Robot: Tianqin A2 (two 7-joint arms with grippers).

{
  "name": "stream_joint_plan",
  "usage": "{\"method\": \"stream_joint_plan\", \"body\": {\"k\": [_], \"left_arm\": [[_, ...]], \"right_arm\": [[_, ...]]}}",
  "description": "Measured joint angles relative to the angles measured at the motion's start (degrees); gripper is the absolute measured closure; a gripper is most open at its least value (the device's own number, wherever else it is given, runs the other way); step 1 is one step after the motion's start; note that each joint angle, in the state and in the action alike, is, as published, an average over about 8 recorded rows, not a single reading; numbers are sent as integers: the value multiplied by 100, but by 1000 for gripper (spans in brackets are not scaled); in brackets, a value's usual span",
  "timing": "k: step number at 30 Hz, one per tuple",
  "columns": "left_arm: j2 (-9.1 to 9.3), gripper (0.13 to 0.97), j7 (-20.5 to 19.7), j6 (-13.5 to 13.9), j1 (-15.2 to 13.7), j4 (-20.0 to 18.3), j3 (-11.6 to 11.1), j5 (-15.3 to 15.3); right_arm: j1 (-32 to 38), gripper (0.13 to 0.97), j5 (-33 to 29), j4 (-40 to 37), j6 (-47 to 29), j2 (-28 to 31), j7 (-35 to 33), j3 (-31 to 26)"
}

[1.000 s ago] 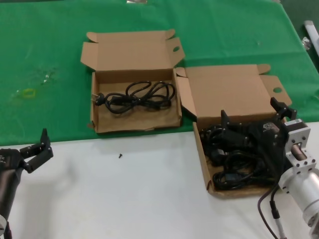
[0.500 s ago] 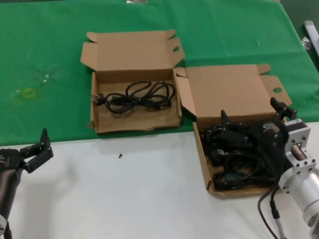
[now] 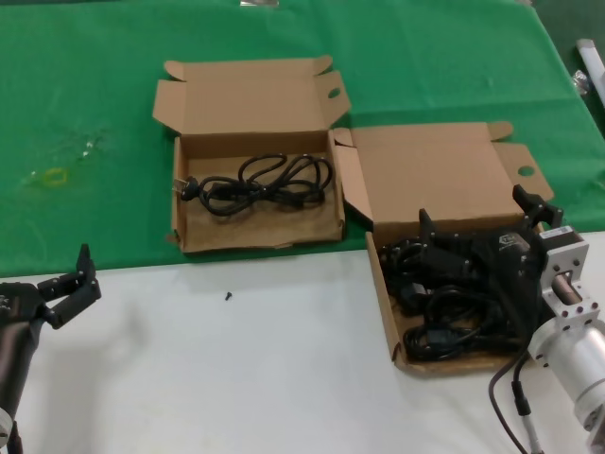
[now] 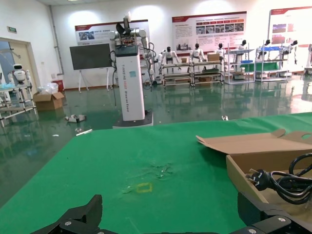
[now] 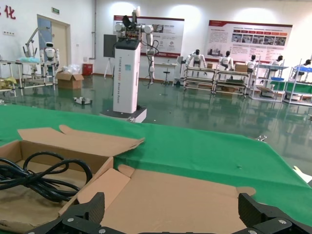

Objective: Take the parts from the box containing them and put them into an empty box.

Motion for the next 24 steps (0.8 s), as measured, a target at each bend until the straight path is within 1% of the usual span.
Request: {"method": "stream_joint_plan", "body": {"k": [24], "left_arm": [[0,132,0,0,0,0,0,0]], "right_arm": [[0,129,0,0,0,0,0,0]]}}
